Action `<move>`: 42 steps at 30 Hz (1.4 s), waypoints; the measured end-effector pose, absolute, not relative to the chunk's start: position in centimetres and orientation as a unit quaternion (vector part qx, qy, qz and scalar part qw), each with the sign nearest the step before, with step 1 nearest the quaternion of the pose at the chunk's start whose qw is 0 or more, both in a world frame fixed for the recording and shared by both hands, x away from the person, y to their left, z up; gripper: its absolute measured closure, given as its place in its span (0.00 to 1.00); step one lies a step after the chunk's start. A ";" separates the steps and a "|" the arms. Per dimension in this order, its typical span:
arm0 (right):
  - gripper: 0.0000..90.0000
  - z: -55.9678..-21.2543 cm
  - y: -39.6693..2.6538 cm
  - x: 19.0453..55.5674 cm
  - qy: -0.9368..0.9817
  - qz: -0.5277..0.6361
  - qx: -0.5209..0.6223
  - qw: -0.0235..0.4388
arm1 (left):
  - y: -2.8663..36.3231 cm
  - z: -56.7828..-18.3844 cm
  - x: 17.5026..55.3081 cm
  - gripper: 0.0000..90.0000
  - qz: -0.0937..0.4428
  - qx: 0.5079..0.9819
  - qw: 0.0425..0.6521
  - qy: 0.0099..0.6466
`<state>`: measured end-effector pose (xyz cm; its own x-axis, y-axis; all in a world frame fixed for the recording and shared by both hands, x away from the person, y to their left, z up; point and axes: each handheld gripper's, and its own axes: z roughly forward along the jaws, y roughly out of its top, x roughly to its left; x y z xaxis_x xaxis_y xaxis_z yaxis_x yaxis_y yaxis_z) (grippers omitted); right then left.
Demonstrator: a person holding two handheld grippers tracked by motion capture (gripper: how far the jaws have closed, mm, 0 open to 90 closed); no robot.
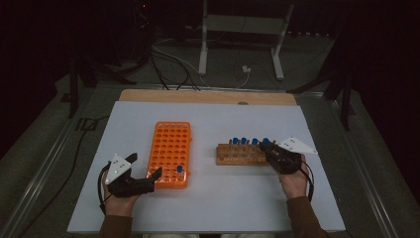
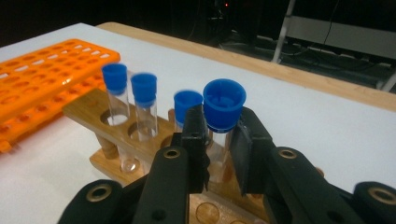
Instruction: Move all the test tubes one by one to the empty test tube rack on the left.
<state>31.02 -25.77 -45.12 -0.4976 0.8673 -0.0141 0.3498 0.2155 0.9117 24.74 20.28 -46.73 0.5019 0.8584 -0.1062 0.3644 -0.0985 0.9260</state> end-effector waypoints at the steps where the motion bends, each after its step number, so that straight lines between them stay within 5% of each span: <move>1: 0.86 -44.9 -25.7 31.0 0.728 0.469 0.416 0.278 | 20.3 -46.8 24.7 0.01 0.243 0.701 0.510 0.436; 21: 0.86 -41.1 -25.9 29.9 0.720 0.483 0.405 0.289 | 20.1 -46.8 24.7 0.04 0.252 0.703 0.501 0.437; 42: 0.85 -40.3 -22.6 28.0 0.739 0.508 0.365 0.249 | 19.6 -46.2 24.4 0.02 0.251 0.705 0.510 0.424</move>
